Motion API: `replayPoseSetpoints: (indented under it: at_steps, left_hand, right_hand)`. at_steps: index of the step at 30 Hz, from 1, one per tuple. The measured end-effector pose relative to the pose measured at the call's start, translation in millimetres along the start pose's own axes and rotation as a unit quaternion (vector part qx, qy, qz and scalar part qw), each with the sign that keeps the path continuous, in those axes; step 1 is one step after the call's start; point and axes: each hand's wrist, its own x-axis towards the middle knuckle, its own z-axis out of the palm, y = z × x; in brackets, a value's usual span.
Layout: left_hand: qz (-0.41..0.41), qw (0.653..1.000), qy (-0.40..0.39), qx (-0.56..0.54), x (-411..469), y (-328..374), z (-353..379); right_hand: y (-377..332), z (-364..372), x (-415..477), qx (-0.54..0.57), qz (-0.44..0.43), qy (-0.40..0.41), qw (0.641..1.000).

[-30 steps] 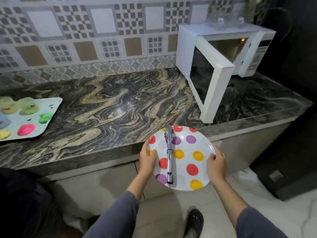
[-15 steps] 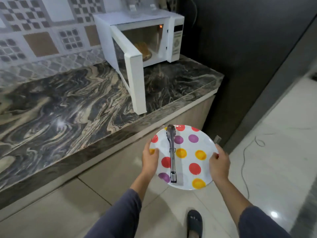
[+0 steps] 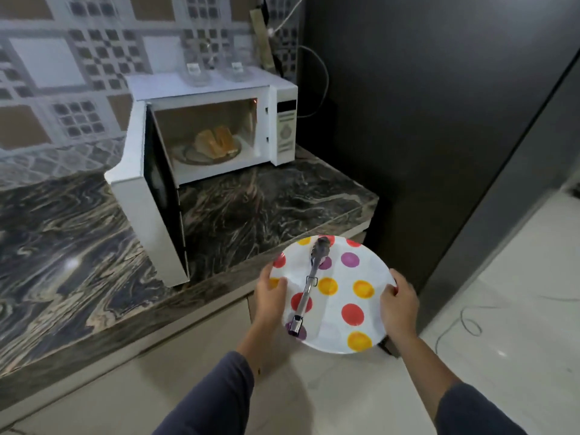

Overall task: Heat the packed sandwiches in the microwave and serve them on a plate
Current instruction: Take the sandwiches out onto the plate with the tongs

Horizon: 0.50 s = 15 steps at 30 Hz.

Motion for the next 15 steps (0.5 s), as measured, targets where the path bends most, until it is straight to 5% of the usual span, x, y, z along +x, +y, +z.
replayPoseSetpoints:
  at_steps: [15]
  left_hand:
    - [0.034,0.988,0.15,-0.003,186,59,9]
  right_hand:
    - [-81,166,183,-0.045,-0.099,-0.134,0.985]
